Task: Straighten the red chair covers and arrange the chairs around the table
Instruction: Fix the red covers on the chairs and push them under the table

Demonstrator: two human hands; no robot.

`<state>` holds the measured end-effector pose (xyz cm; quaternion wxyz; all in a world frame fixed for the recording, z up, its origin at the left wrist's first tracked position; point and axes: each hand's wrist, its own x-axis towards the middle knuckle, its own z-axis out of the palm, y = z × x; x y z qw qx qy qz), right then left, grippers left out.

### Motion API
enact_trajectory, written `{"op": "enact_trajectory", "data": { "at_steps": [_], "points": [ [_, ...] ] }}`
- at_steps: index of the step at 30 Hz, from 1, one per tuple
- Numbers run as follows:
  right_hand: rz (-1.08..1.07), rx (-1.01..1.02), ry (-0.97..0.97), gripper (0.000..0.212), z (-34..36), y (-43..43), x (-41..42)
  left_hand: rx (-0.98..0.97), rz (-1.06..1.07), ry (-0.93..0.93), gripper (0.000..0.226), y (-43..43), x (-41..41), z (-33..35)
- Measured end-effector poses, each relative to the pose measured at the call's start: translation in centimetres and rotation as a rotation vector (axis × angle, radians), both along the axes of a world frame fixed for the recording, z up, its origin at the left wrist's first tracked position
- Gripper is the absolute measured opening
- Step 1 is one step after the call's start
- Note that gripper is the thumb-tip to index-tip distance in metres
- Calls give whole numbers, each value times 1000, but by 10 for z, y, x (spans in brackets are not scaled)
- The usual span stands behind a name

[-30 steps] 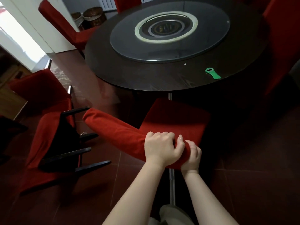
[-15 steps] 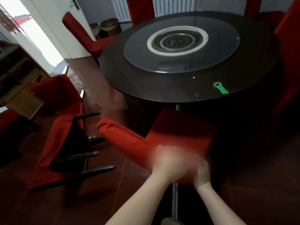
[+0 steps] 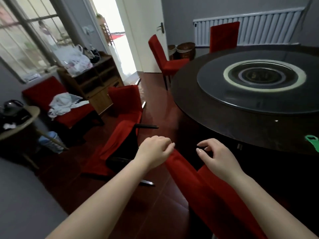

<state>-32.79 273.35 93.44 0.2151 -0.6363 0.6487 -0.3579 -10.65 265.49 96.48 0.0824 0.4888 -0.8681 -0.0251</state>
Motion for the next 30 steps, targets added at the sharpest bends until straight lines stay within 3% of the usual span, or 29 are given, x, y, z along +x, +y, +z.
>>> {"op": "enact_trajectory", "data": {
  "at_steps": [6, 16, 23, 30],
  "points": [
    [281, -93, 142, 43, 38, -57, 99, -40, 128, 33, 31, -17, 118, 36],
    [644, -208, 399, 78, 67, -136, 284, -101, 413, 14, 48, -2, 302, 51],
    [793, -286, 408, 77, 78, -160, 389, -53, 550, -87, 66, -11, 405, 49],
    [843, -176, 498, 81, 64, -191, 438, -57, 605, -62, 69, -41, 467, 45]
  ]
}}
